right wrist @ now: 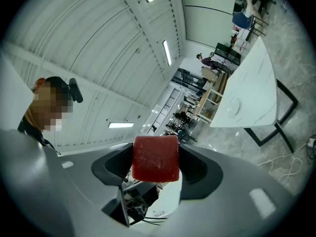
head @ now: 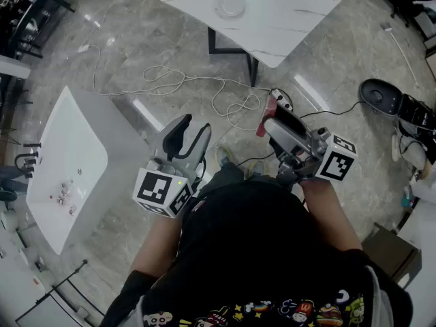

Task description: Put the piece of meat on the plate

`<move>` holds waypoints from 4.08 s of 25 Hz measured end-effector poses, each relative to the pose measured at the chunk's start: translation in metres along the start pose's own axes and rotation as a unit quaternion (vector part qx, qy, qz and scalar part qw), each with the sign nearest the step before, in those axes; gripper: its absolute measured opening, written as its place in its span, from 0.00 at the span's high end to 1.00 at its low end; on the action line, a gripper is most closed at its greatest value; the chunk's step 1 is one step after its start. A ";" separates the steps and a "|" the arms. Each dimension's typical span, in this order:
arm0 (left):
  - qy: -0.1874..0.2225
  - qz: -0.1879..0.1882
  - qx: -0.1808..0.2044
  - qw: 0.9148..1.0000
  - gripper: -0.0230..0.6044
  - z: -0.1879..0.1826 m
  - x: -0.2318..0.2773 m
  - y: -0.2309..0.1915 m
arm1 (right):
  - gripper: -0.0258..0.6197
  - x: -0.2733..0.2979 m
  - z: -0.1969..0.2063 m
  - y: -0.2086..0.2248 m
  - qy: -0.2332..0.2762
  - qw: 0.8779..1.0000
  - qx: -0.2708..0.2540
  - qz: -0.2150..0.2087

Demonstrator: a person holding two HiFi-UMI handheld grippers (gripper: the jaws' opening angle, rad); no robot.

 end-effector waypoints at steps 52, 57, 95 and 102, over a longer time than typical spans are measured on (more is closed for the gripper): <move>-0.116 0.034 -0.039 0.992 0.51 0.024 0.229 -0.138 | 0.48 0.120 -0.004 0.208 -0.070 0.973 -0.077 0.204; -0.121 0.036 -0.037 0.991 0.51 0.018 0.236 -0.149 | 0.48 0.128 -0.006 0.214 -0.077 0.969 -0.086 0.217; -0.149 0.006 -0.038 0.988 0.51 -0.008 0.338 -0.165 | 0.48 0.164 -0.081 0.315 -0.144 0.965 -0.113 0.190; -0.163 -0.012 -0.058 0.985 0.51 -0.005 0.382 -0.177 | 0.48 0.178 -0.099 0.359 -0.174 0.964 -0.100 0.176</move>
Point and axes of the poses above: the fingertips, and each gripper's own axes: x forward along the fingers, y to its right, z out of its underside, the point moved 2 cm from there along -x, backward along the fingers, and after that the axes turned 10 degrees about -x, right-handed, at the moved point
